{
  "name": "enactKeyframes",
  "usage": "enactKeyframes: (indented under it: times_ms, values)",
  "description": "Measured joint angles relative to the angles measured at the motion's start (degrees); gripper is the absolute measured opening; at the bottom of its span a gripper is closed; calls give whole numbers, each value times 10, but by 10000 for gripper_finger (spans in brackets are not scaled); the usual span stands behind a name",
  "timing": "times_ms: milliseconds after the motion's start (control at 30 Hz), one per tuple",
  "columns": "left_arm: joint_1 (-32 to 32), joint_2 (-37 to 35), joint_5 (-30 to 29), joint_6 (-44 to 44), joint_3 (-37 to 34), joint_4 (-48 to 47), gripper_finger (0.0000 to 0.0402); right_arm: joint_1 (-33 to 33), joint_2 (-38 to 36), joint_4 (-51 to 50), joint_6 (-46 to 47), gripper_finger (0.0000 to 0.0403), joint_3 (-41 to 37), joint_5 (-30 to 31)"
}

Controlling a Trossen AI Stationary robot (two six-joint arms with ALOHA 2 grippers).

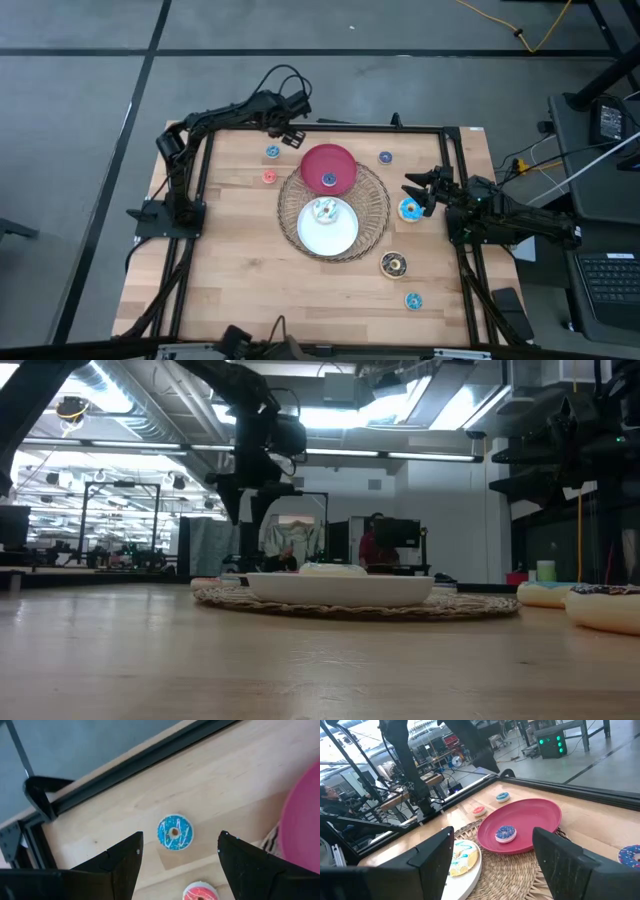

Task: Pick & Place donuts
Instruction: Put the small light blue donut on the red plate

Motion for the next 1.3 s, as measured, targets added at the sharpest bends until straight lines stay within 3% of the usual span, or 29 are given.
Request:
enactKeyframes:
  times_ms: [1300]
  values:
    - [50, 3, 31, -29, -196, 173, 246, 0, 0, 0, 0, 271, 0, 0]
